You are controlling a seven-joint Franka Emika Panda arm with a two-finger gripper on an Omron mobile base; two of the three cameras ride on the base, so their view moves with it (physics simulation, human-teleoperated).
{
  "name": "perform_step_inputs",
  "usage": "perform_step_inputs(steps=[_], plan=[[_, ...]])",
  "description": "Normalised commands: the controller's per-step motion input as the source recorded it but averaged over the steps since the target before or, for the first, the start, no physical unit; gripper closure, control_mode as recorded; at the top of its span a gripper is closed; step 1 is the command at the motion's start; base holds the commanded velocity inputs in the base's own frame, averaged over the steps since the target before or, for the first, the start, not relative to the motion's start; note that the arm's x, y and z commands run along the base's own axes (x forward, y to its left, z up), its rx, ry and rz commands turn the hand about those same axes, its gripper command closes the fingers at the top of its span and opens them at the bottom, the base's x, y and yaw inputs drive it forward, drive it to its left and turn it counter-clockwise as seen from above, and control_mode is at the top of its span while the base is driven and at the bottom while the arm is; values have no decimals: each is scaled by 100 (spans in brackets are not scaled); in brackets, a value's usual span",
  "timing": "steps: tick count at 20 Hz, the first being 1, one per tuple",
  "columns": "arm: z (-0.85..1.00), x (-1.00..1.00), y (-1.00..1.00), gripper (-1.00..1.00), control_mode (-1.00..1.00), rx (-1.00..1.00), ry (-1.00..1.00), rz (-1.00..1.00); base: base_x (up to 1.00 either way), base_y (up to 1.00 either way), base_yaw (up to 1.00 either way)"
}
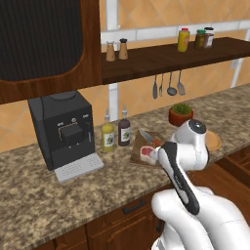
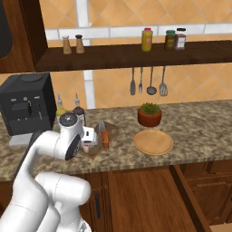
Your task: Pick up the knife from the drawer and place it on the cutting board. Then place the meat from the plate to the cutting board.
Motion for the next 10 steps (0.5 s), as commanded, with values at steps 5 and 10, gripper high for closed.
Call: perform_step_inputs(steps=[5,10], plan=[[56,-32,-55,-100,-100,0,-3,-8,0,0,0],[40,-24,-98,-100,-100,11,-3,-10,0,0,0]])
